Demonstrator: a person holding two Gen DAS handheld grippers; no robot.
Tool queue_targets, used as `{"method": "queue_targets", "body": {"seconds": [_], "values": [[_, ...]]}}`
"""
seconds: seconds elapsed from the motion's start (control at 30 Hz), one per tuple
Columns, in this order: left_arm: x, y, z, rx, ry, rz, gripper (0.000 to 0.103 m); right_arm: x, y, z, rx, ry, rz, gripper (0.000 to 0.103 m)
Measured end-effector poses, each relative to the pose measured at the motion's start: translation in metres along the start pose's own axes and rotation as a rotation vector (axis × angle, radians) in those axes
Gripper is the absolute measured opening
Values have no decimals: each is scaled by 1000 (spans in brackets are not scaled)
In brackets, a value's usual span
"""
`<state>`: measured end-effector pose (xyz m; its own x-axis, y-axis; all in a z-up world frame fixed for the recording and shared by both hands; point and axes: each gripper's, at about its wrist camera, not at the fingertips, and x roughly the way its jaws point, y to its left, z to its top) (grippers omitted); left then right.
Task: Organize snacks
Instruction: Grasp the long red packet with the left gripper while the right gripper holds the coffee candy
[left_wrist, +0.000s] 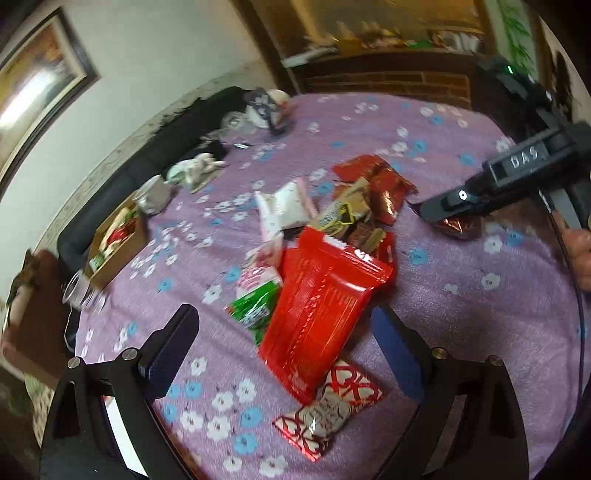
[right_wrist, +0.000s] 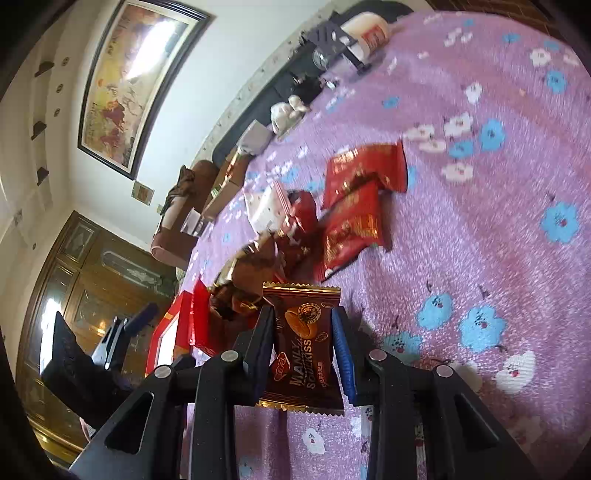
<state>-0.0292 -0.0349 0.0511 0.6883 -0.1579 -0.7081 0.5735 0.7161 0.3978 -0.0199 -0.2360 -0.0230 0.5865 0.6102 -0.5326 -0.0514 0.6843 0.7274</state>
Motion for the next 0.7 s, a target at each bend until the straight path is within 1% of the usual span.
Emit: {"method": "queue_targets", "body": {"seconds": [0.13,0.17,0.23,0.27,0.3,0.33,0.4,0.43,0.63,0.7], "values": [[17,-7,3,63,40,-3,94,5,-1,2,4,16,7,32],[19,-8,2,67,42,-5,91,6,-1,2,8,21,9,33],[23,-9,1,64,56,-25,67,7,-2,1,7,25,10,33],[25,-8,0,58,67,-27,62,8,-2,1,3,27,7,33],[29,-8,0,49,78,-43,47,9,-1,2,1,29,6,33],[30,-9,-2,44,80,-52,42,10,-1,2,-2,32,6,33],[29,-10,-5,39,69,-43,40,10,-1,0,-5,34,5,33],[27,-9,-6,31,60,-49,37,10,0,0,-5,34,5,33],[6,1,-14,-75,-9,-121,33,11,6,-1,-34,39,2,33],[4,3,-19,-105,-15,-131,33,12,9,-2,-55,43,2,33]]}}
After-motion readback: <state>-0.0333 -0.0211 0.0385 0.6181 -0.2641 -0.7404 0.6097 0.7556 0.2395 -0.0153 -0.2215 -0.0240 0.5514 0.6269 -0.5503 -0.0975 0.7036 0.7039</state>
